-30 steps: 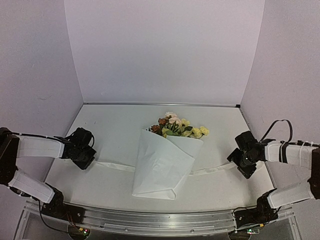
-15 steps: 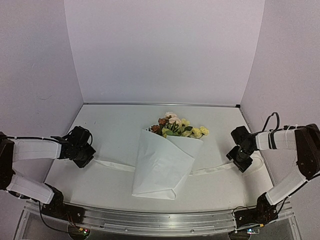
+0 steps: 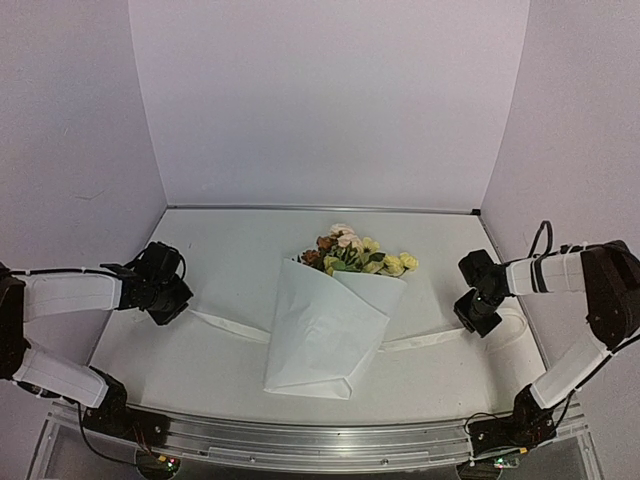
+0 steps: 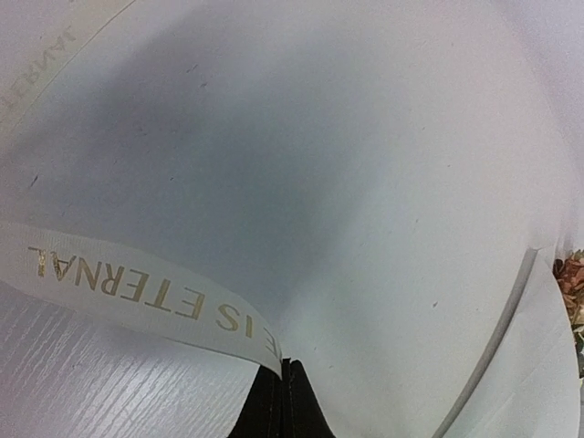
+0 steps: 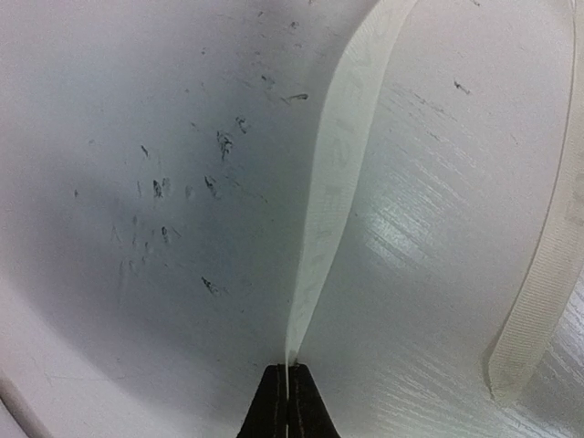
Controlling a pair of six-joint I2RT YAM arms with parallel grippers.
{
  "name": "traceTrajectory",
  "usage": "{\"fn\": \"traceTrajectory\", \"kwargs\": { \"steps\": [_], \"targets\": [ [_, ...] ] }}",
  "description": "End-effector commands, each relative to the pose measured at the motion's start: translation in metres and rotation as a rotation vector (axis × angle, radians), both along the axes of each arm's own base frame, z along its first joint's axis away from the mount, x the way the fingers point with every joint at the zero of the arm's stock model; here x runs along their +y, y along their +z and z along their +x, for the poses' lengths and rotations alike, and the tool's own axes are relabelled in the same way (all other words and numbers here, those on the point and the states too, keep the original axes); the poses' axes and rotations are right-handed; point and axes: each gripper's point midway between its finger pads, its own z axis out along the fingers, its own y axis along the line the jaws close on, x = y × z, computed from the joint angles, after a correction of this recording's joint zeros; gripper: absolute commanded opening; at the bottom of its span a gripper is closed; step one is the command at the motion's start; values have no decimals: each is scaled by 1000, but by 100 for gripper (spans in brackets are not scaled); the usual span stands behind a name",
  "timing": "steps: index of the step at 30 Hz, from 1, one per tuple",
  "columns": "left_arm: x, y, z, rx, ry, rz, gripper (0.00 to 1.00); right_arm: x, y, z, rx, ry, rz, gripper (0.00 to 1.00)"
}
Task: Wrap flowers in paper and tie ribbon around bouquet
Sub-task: Pick up the right side of the ribbon from the center of the board, then place the left side of the ribbon on the folded bouquet.
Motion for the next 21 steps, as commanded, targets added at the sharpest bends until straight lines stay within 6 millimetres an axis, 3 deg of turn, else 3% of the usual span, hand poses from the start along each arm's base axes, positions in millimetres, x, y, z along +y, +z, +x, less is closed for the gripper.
{"fn": "traceTrajectory", "kwargs": {
  "steps": [1, 5, 10, 15, 21],
  "targets": [
    [-1, 34, 26, -86, -47, 65, 0, -6, 19, 4, -54, -25, -2, 0],
    [-6, 49, 39, -126, -106, 108, 0, -18, 36, 1, -96, -42, -28, 0],
    [-28, 66, 53, -186, -236, 88, 0, -24, 53, -2, -138, -34, -37, 0],
    [-49, 70, 54, -230, -364, 47, 0, -7, 52, -14, -150, 10, 14, 0],
    [-58, 61, 43, -224, -441, 28, 0, 22, 46, -33, -167, 83, -7, 0]
  ]
}}
